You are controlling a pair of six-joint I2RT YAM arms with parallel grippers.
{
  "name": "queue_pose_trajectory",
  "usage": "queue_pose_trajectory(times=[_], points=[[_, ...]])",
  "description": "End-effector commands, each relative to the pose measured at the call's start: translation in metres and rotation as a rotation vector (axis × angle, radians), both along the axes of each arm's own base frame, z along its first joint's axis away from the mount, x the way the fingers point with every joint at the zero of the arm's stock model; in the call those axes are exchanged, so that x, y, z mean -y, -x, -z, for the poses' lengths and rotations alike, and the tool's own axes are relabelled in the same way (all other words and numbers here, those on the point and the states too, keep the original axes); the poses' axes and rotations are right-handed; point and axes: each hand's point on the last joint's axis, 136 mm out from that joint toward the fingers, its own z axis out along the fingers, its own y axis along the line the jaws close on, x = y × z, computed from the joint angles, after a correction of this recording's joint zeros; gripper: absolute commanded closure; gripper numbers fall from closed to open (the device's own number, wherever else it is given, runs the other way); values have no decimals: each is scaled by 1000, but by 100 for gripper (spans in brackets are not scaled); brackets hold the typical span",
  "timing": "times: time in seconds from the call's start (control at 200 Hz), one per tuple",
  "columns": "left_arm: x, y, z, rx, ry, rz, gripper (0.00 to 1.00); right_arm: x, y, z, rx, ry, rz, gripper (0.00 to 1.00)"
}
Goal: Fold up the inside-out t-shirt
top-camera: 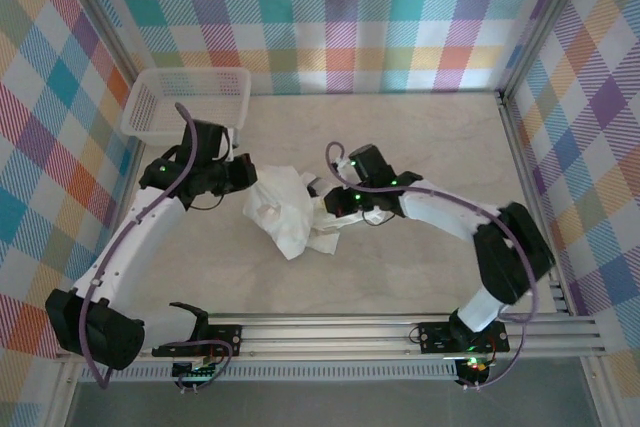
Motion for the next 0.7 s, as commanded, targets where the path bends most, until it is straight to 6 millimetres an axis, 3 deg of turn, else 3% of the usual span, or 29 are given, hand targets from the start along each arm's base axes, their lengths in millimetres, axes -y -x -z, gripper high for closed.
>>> queue_pose_trajectory(times=[0.0,0.2,0.29,0.45,0.585,0.695], points=[[-17,6,-44,95,-44,-24,100,30,-14,-35,88,5,89,100],[-14,18,-114,230,11,11,100,72,-16,-119,360,-19,179,100],[-12,22,-138,278,42,16,100,98,-17,-167,491,-29,261,100],[-26,31,-185,416,66,-53,100,136,-7,-241,702,-49,391,100],[-57,46,-222,595,69,-206,100,180,-2,-280,825,-14,590,100],[-80,47,-219,610,3,-309,100,216,4,-296,892,2,773,100]])
